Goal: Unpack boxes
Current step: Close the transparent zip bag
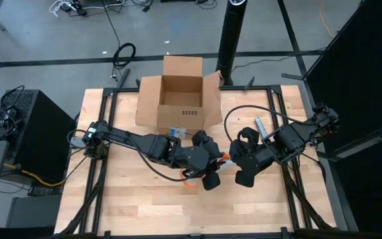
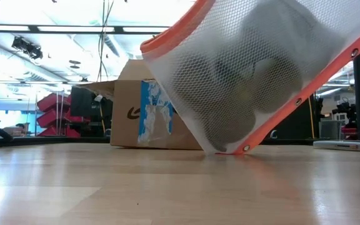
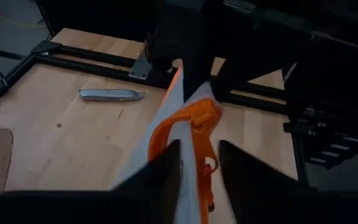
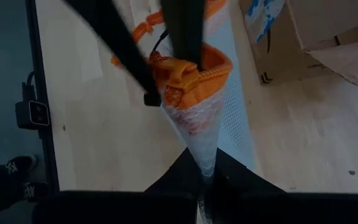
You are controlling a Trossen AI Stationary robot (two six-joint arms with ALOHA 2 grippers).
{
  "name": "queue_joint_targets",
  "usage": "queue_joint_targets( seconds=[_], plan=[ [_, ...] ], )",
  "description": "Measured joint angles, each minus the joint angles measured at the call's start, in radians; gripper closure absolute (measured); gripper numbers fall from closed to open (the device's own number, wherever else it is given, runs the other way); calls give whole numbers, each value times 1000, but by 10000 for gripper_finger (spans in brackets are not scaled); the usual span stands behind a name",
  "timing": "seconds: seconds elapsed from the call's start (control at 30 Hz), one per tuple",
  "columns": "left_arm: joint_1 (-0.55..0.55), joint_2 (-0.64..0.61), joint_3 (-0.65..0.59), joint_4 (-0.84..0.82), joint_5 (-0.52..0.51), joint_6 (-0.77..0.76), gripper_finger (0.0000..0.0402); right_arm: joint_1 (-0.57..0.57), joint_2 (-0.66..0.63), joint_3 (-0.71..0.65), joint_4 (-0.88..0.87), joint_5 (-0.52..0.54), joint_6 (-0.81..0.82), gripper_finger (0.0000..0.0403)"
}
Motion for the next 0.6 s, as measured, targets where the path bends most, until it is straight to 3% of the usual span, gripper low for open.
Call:
queue_joint_targets(
  seconds=[0.37, 0.6],
  plan=[
    [-3, -27, 0, -53, -21, -11, 379, 1, 0, 0, 7, 2, -1, 403],
    [-3, -29, 0, -150, -23, -20, 384, 13, -2, 6, 25, 3, -16, 403]
  ],
)
